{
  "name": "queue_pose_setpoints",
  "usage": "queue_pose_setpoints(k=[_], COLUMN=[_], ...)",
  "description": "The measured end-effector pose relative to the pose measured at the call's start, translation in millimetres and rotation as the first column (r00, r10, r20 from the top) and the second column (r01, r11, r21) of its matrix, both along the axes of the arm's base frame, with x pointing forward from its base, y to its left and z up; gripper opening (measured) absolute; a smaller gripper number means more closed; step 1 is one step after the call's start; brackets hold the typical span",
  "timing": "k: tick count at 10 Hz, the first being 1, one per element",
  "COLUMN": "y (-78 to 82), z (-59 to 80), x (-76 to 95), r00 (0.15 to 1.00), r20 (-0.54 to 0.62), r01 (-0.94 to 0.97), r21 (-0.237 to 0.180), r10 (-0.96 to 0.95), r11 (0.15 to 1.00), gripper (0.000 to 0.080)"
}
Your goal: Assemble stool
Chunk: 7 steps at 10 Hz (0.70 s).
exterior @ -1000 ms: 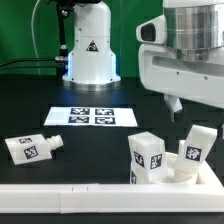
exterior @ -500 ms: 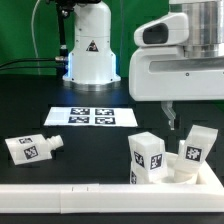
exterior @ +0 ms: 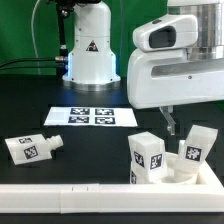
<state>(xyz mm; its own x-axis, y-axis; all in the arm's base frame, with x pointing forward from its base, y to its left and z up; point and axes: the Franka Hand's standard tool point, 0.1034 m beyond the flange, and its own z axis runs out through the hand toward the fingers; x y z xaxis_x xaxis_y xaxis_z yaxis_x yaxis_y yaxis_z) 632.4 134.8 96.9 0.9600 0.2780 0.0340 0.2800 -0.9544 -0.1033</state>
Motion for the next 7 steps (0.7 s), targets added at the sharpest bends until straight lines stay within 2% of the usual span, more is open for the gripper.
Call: queue_pose_setpoints(k=[1, 3, 5, 6, 7], y=[1.8, -4.4, -6.5, -2.4, -5.1], z=[2.2, 1.6, -1.7, -10.2, -21.3], x=[-1.0, -0.3, 0.1, 2.0, 0.0], r00=[0.989, 0.970, 0.915, 0.837, 0.726], r20=[0.006, 0.015, 0.027, 0.042, 0.027], r01=[-0.145, -0.243, -0.402, -0.543, -0.684], r21=[-0.002, -0.010, -0.031, -0.066, -0.087], r10=[0.145, 0.243, 0.402, 0.546, 0.688], r11=[0.989, 0.970, 0.915, 0.837, 0.725], gripper=[0.0649, 0.0649, 0.0649, 0.0649, 0.0649])
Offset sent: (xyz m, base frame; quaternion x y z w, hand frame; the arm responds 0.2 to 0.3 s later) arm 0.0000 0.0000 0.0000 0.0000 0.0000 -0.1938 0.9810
